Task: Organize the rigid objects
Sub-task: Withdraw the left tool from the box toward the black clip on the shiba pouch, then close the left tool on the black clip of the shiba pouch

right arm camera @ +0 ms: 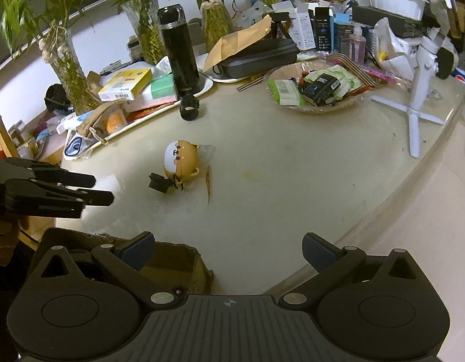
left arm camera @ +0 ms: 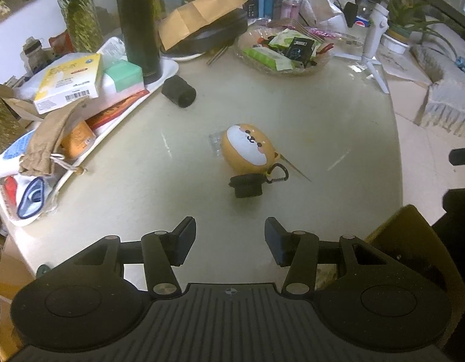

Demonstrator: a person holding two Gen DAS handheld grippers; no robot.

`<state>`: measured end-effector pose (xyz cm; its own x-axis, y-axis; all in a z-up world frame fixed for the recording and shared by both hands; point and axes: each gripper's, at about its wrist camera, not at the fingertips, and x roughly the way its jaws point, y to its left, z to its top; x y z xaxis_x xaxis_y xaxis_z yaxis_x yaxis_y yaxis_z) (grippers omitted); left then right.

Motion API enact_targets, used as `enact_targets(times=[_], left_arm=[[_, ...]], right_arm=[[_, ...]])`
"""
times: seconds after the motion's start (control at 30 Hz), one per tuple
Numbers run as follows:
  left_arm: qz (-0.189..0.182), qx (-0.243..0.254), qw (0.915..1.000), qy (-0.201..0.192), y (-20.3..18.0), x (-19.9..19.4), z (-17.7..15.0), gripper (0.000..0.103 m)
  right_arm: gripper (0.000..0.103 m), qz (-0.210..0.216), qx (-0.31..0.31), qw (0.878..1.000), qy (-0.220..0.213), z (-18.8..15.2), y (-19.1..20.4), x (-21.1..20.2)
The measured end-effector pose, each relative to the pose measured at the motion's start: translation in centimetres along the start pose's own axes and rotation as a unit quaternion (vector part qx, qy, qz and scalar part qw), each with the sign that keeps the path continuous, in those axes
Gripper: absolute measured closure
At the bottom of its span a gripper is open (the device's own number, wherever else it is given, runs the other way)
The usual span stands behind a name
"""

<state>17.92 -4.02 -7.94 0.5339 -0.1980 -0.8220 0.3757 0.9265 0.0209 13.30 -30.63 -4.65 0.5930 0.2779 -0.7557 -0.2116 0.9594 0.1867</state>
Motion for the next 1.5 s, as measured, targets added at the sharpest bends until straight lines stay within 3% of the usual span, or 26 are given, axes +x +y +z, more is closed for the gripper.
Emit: enact_targets(times=[0.43, 0.83, 0.97, 1.07, 1.5], left_arm=[[-0.040, -0.018, 0.9990, 0.007, 0.2, 4.1, 2.2, 0.053], [-0.056, -0.046, 0.9961, 0.051, 0.9, 7.8, 3.3, 0.054], [-0.054, -0.057, 0.9944, 0.071, 1.0, 8.6, 3.5, 0.065], [-0.051, -0.059, 0.9943, 0.073, 1.2, 8.7, 3.5, 0.074], [-0.066, -0.065, 0.9944, 0.051, 1.6, 5.6, 3.3, 0.074]], right_arm=[[0.000, 0.011, 0.011, 1.000, -0.005, -0.1, -0.5, -0.1], [0.000, 0.015, 0.020, 1.000, -0.005, -0.1, -0.7, 0.0], [0.000, 0.014, 0.021, 1.000, -0.005, -0.1, -0.7, 0.0], [0.000, 0.014, 0.019, 1.000, -0.005, -0.1, -0.8, -0.1], [0.000, 0.001, -0.002, 1.000, -0.002, 0.0, 0.1, 0.1]])
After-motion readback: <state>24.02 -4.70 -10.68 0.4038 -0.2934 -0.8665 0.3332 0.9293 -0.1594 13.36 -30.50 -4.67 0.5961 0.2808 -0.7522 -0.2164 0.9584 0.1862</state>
